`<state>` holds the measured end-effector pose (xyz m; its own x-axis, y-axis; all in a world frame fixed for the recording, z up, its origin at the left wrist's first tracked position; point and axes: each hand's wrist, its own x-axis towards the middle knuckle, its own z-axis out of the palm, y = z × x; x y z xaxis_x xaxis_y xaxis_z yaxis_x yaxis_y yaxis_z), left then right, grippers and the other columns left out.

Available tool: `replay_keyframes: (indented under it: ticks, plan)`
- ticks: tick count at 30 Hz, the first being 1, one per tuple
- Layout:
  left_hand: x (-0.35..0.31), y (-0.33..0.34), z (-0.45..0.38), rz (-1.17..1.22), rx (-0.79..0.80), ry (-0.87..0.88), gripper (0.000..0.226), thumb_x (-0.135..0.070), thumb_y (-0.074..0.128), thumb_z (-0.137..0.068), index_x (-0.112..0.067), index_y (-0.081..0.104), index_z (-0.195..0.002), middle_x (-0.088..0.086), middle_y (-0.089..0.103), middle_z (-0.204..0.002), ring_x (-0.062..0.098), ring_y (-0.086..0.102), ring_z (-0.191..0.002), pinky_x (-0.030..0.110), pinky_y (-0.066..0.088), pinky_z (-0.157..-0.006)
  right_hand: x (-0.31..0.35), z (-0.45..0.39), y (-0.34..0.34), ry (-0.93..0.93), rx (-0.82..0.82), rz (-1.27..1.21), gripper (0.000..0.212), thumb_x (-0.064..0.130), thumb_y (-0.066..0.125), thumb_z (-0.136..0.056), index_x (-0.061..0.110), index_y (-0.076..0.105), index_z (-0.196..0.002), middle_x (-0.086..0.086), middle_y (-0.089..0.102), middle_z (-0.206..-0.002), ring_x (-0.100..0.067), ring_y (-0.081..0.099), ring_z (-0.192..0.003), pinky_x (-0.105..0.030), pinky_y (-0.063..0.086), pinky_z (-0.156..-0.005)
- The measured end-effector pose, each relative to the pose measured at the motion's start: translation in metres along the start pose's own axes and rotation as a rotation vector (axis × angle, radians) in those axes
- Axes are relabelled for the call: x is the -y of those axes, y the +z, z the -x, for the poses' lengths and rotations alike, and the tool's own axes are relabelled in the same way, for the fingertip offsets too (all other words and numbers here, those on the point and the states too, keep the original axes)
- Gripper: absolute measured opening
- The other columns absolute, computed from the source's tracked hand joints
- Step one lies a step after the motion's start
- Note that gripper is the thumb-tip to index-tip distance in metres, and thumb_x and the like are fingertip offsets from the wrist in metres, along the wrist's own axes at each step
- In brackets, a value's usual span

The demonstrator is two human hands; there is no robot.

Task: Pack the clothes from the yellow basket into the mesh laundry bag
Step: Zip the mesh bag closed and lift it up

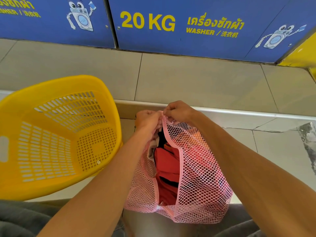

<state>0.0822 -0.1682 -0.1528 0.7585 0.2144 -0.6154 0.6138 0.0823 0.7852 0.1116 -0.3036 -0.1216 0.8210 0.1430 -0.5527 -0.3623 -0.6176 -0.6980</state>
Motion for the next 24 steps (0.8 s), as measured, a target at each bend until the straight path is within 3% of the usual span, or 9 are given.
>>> replay_keyframes:
  ticks: [2, 7, 9, 13, 18, 20, 21, 23, 24]
  plan:
    - [-0.002, 0.0, 0.001, -0.004, 0.014, -0.011, 0.014, -0.003, 0.073, -0.08, -0.004, 0.067, -0.067, 0.012, 0.065, -0.059, 0.013, 0.054, -0.04, 0.02, 0.044, -0.041, 0.001, 0.0, 0.002, 0.005, -0.006, 0.014, 0.013, 0.013, 0.06, -0.104, 0.01, 0.068, -0.094, -0.012, 0.065, -0.096, -0.021, 0.061, -0.089, -0.041, 0.06, -0.089]
    - [-0.007, -0.003, 0.006, 0.046, 0.052, -0.033, 0.011, 0.011, 0.063, -0.079, 0.007, 0.068, -0.088, 0.014, 0.066, -0.063, 0.016, 0.056, -0.047, 0.028, 0.051, -0.051, 0.004, -0.002, -0.002, -0.014, 0.0, 0.068, 0.018, 0.017, 0.066, -0.101, 0.013, 0.07, -0.084, -0.01, 0.066, -0.092, -0.019, 0.06, -0.083, -0.037, 0.058, -0.08]
    - [-0.005, -0.006, 0.012, -0.06, 0.039, -0.02, 0.015, 0.011, 0.061, -0.076, -0.001, 0.065, -0.084, 0.014, 0.065, -0.063, 0.019, 0.055, -0.049, 0.031, 0.047, -0.051, 0.009, -0.007, -0.007, -0.021, -0.051, 0.151, 0.013, 0.015, 0.064, -0.101, 0.009, 0.073, -0.094, -0.011, 0.069, -0.103, -0.023, 0.063, -0.092, -0.04, 0.057, -0.088]
    - [0.012, -0.016, 0.042, -0.198, 0.115, -0.042, 0.019, 0.007, 0.061, -0.075, -0.009, 0.06, -0.086, 0.008, 0.064, -0.065, 0.016, 0.054, -0.053, 0.028, 0.046, -0.05, 0.017, -0.019, -0.019, -0.011, -0.228, 0.277, 0.027, 0.015, 0.057, -0.103, -0.001, 0.074, -0.114, -0.018, 0.073, -0.124, -0.033, 0.067, -0.116, -0.041, 0.055, -0.1]
    - [0.025, -0.037, 0.076, -0.135, 0.21, -0.032, 0.023, 0.002, 0.07, -0.075, -0.015, 0.062, -0.088, 0.005, 0.07, -0.074, 0.01, 0.062, -0.06, 0.02, 0.049, -0.051, 0.02, -0.022, -0.018, -0.007, -0.338, 0.361, 0.028, 0.023, 0.058, -0.102, 0.004, 0.069, -0.119, -0.016, 0.072, -0.123, -0.035, 0.066, -0.117, -0.044, 0.055, -0.102]
    - [0.019, -0.043, 0.082, -0.07, 0.195, 0.011, 0.02, 0.002, 0.07, -0.077, -0.014, 0.061, -0.086, 0.008, 0.071, -0.075, 0.012, 0.062, -0.061, 0.022, 0.05, -0.053, 0.024, -0.015, -0.014, 0.006, -0.285, 0.412, 0.039, 0.044, 0.059, -0.1, 0.007, 0.068, -0.102, -0.013, 0.074, -0.101, -0.033, 0.07, -0.106, -0.041, 0.057, -0.091]
    - [0.015, -0.044, 0.084, -0.036, 0.196, 0.034, 0.019, 0.001, 0.07, -0.079, -0.013, 0.061, -0.086, 0.009, 0.071, -0.075, 0.013, 0.062, -0.061, 0.022, 0.05, -0.054, 0.026, -0.009, -0.013, 0.025, -0.199, 0.456, 0.051, 0.058, 0.055, -0.098, 0.01, 0.067, -0.085, -0.009, 0.072, -0.08, -0.028, 0.073, -0.087, -0.037, 0.058, -0.08]
    - [0.009, -0.042, 0.089, -0.004, 0.201, 0.078, 0.016, 0.0, 0.07, -0.082, -0.011, 0.06, -0.09, 0.01, 0.072, -0.077, 0.013, 0.063, -0.062, 0.023, 0.051, -0.056, 0.033, 0.007, -0.009, 0.122, 0.077, 0.515, 0.069, 0.076, 0.047, -0.091, 0.015, 0.063, -0.063, 0.0, 0.061, -0.049, -0.016, 0.056, -0.042, -0.025, 0.05, -0.05]
    - [0.007, -0.04, 0.092, 0.003, 0.199, 0.095, 0.015, -0.001, 0.07, -0.083, -0.01, 0.06, -0.091, 0.01, 0.072, -0.078, 0.013, 0.063, -0.063, 0.023, 0.051, -0.057, 0.034, 0.015, -0.006, 0.179, 0.212, 0.537, 0.069, 0.077, 0.046, -0.09, 0.017, 0.065, -0.06, 0.002, 0.055, -0.044, -0.013, 0.043, -0.032, -0.019, 0.041, -0.04]
